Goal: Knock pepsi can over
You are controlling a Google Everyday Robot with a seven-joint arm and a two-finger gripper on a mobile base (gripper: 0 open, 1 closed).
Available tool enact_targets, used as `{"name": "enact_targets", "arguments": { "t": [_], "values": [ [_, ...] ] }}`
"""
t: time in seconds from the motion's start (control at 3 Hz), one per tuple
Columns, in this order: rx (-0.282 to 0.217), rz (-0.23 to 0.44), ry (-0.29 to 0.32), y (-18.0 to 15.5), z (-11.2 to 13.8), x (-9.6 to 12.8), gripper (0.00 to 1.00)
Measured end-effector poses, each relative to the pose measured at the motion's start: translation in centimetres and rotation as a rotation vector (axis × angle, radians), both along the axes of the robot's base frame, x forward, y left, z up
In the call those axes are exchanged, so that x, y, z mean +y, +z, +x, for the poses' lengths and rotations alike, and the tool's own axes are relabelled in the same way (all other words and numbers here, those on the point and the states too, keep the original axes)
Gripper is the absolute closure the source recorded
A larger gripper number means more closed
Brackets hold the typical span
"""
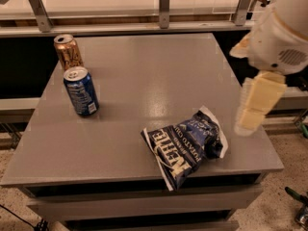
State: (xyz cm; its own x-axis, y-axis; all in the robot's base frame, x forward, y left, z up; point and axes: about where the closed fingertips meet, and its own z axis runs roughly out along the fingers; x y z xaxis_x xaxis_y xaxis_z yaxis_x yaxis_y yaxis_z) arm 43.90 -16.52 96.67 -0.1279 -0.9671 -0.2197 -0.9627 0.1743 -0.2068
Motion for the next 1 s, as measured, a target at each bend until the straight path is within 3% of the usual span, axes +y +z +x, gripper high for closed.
{"name": "enact_targets", "arguments": {
  "t": [0.33, 0.67, 1.0],
  "values": [
    [0.059, 0.037, 0.188, -1.8, -0.7, 10.0, 0.0],
    [0.087, 0.075, 0.376, -2.9, -2.6, 19.1, 0.0],
    [0.087, 0.075, 0.376, -2.8, -2.6, 19.1, 0.0]
  ]
}}
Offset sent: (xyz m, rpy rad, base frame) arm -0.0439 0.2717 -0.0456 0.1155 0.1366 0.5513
